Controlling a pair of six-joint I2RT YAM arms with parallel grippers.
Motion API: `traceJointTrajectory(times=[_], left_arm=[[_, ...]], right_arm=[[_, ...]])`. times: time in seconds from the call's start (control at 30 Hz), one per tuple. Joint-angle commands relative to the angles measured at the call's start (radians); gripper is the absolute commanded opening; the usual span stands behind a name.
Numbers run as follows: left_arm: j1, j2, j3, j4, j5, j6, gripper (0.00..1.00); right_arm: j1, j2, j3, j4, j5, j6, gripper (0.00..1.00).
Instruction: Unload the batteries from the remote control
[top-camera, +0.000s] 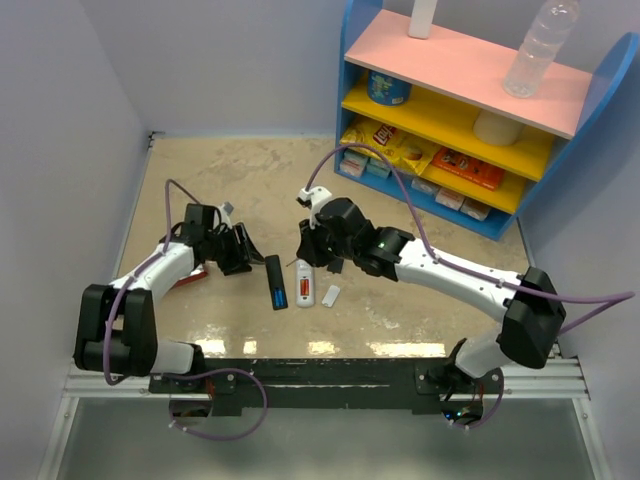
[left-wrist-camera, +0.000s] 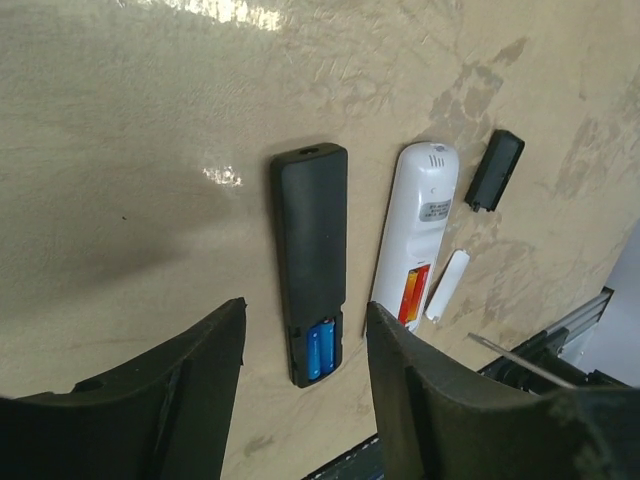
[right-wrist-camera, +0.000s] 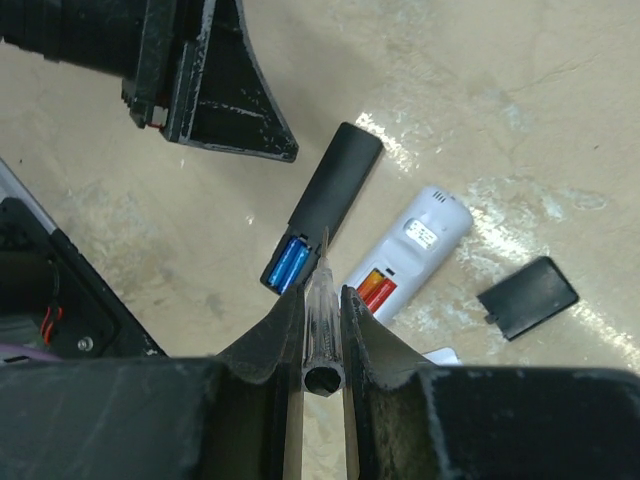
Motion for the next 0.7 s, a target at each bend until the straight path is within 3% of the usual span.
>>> traceJointTrajectory(times=[0.0,0.67], left_arm=[[0.015,0.032,-0.003,0.057,0.077,0.046,0.54],[0.015,0.109,-0.04,0.078,0.138,0.046,0.49]], right_arm=[[0.019,0.034,0.076,-0.025,-0.043,0.017,0.0],[0.106,0.234,0.195,-0.123,0.017,0.045,0.0]])
